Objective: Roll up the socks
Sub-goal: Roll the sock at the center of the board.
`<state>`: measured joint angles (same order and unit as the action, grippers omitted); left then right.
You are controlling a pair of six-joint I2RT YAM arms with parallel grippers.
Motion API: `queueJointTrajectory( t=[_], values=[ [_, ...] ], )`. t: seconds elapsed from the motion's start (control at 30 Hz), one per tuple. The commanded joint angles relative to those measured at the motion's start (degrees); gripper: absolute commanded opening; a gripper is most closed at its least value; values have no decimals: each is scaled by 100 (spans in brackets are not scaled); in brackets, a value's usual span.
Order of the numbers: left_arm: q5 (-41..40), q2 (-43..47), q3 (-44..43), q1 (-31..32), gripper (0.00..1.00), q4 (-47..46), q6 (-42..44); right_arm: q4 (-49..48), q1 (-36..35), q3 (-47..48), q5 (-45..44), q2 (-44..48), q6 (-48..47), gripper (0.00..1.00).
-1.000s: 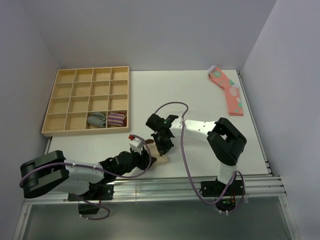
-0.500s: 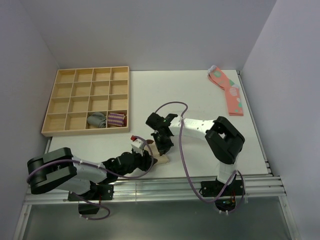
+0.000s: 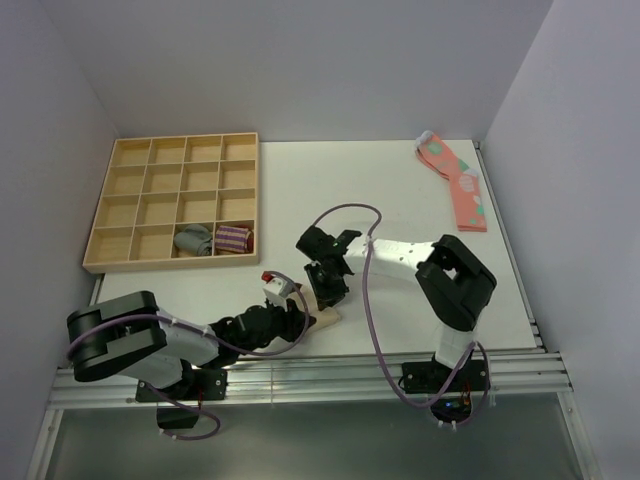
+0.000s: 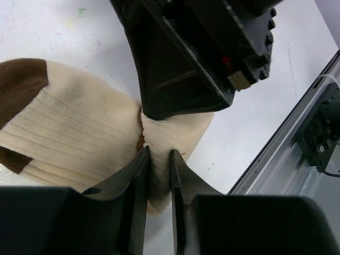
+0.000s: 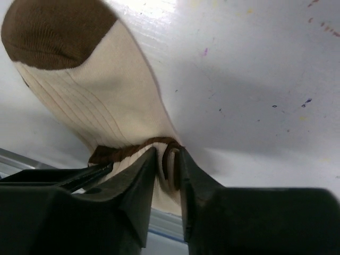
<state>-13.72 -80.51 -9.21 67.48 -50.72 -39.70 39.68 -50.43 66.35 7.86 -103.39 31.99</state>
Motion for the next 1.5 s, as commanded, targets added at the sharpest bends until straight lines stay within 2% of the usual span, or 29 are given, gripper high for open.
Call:
queueJointTrajectory(
  t=[0.0, 0.13, 0.33, 0.5, 0.67, 0.7, 0.93, 1.47],
  values=[
    [35, -281, 165, 63, 0, 194, -327, -644, -2, -297, -100, 398, 97, 34],
    [9, -465, 349, 63, 0, 54, -783, -1225, 25, -849, -275, 916, 194, 41],
    [-26, -720, 648, 63, 0, -122, -1355, -2192, 148, -1579, -584, 1787, 326, 43],
    [-61, -721, 579, 54, 0, 299, -1610, -3104, 244, -2248, -619, 2551, 361, 43],
    [-26, -502, 517, 54, 0, 729, -1883, -3941, 394, -3144, -241, 3333, 238, 47],
    [-26, -475, 447, 46, 0, 982, -1927, -4342, 403, -3241, -163, 3404, 203, 49],
    [185, -299, 288, -156, 0, 1670, -2059, -5461, 420, -4137, 199, 3739, 97, 53],
    [818, -615, 306, -692, 0, 1917, -2243, -7210, 412, -5167, 629, 3704, 88, 61]
  ],
)
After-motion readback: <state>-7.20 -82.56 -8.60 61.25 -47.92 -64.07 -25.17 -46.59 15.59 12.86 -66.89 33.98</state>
